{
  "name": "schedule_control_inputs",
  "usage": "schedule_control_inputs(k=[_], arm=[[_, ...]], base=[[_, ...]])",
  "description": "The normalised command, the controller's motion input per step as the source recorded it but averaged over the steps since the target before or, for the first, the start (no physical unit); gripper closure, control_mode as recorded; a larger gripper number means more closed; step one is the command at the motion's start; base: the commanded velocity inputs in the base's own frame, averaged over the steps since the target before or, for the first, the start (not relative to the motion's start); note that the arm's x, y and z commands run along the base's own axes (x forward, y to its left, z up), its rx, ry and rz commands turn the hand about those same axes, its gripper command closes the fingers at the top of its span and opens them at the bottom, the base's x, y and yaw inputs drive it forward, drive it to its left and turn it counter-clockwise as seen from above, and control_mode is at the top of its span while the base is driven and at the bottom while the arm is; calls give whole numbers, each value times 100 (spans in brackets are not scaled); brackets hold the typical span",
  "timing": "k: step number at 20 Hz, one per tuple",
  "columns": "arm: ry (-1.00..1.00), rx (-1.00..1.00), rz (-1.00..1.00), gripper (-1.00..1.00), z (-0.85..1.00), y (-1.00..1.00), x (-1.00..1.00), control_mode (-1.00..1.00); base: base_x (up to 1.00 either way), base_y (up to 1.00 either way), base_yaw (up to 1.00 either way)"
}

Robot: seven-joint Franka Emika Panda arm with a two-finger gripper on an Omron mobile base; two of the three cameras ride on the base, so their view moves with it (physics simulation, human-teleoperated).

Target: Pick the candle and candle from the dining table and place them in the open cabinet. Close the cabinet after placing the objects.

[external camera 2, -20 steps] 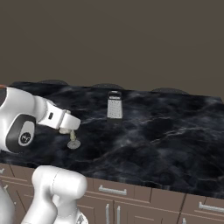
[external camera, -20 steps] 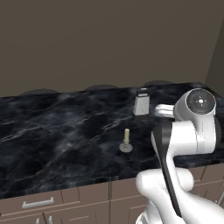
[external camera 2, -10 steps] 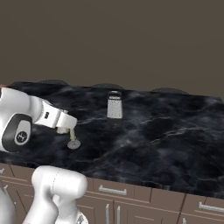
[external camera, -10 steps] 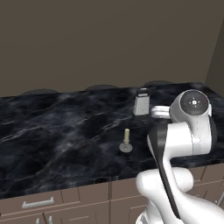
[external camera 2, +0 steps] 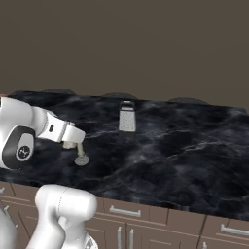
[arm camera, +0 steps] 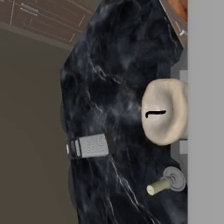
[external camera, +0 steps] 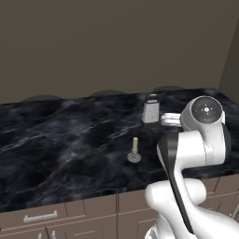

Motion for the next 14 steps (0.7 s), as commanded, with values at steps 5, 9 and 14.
schedule_control_inputs(k=[5, 9, 14], arm=[[0, 0, 0, 100, 0, 0, 0, 100], [0, 0, 0, 100, 0, 0, 0, 100], [0, 0, 0, 100, 0, 0, 0, 100]], base=[[-16, 0, -31], [-42, -6, -54], [-31, 0, -61]])
